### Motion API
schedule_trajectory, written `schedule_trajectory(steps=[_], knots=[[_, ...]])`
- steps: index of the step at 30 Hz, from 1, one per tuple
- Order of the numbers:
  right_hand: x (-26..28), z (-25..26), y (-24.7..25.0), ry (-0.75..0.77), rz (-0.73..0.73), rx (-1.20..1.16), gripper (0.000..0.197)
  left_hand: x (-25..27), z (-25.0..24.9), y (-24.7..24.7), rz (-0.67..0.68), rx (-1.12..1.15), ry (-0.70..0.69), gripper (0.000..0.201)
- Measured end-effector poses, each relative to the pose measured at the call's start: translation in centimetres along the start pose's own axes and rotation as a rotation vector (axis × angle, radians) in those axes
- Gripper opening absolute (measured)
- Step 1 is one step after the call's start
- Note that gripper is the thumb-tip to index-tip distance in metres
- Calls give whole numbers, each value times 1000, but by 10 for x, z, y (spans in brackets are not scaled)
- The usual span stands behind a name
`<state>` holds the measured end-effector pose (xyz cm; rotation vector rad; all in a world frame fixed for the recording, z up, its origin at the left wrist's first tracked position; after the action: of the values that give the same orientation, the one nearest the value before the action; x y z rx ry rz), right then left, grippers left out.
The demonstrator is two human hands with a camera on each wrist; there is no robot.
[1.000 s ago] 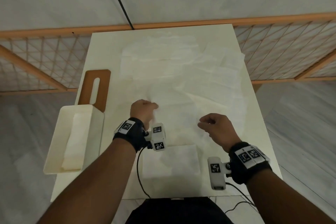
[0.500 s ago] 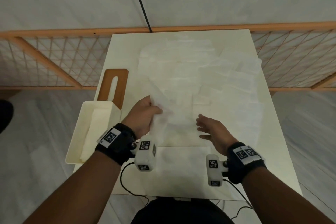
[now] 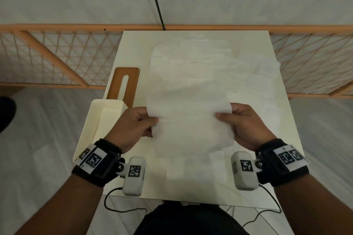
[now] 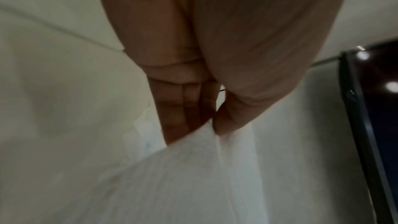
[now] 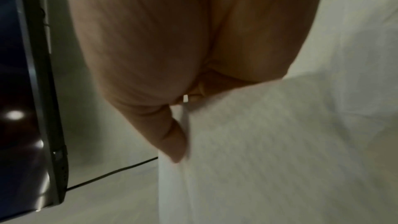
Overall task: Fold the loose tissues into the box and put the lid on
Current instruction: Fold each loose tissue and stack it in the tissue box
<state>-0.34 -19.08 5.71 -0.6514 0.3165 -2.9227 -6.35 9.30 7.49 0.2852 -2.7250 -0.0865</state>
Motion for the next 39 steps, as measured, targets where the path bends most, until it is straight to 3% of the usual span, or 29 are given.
schedule_trajectory(steps=[6,12,17,19,22,24,27,30,32,36,39], knots=[[6,8,12,143,-28,11,28,0,-7,2,-4,27,-144,26],[10,8,20,199,28,-34,21,-3,-7,0,47,-9,-322,25],[9,2,30,189,17,-51,25,-4,0,-3,49,-204,-418,40],[8,-2,33,174,-30,25,29,-6,4,-5,23,-398,-492,53],[7,-6,32,129,-64,121,42,-6,10,-11,-7,-579,-566,53],[7,-7,31,75,-63,61,49,-7,12,-12,-10,-570,-532,52],[10,-5,32,21,-51,-45,39,-6,14,-9,-13,-452,-393,50],[11,-8,32,29,-75,48,15,1,11,-12,-35,-199,-263,31],[12,-10,32,47,-63,188,20,4,11,-17,-85,-113,-189,16],[17,-23,35,5,-70,396,35,3,38,-24,-62,-159,-37,24],[15,-57,41,16,-71,677,34,-2,80,-28,-49,-447,-42,27]])
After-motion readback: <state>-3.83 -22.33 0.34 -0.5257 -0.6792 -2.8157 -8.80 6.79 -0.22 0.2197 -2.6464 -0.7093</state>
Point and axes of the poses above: each hand's wrist, its own x-axis away from the middle knuckle, its own y-axis out of the back of the hand, z = x × y, the point moved 2 cm from there along -x, towards the middle knuckle, and after that the axes turned 10 degrees about -z, right-handed, at the moved point
